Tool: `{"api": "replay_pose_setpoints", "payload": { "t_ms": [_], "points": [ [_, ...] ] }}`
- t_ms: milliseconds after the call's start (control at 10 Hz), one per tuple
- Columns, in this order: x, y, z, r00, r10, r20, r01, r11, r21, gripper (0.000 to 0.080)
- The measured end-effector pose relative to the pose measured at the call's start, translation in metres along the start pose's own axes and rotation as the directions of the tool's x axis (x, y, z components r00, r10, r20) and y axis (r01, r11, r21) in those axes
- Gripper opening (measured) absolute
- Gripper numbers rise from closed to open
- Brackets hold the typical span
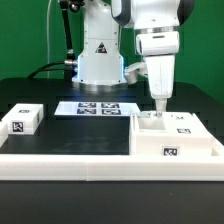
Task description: Assemble cabinet
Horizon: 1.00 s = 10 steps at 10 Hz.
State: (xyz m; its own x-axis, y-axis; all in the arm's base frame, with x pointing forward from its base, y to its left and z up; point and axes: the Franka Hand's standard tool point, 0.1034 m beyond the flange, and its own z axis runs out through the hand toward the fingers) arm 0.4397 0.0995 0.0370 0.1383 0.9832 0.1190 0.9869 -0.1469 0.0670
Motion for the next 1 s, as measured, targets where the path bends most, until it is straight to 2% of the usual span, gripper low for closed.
{"api": "replay_pose_setpoints", "payload": {
  "t_ms": [200,800,900,1000],
  "points": [
    [-0.002,-0.012,0.004,1.0,-0.012,0.0,0.012,1.0,0.011,0.0797],
    [-0.003,-0.024,0.02,1.0,-0.002,-0.011,0.003,1.0,0.031,0.0797],
    [-0.002,-0.025,0.022,1.0,-0.001,-0.013,0.002,0.999,0.034,0.0665],
    [-0.003,-0.025,0.022,1.0,0.0,-0.013,0.001,0.999,0.035,0.0665]
  ]
}}
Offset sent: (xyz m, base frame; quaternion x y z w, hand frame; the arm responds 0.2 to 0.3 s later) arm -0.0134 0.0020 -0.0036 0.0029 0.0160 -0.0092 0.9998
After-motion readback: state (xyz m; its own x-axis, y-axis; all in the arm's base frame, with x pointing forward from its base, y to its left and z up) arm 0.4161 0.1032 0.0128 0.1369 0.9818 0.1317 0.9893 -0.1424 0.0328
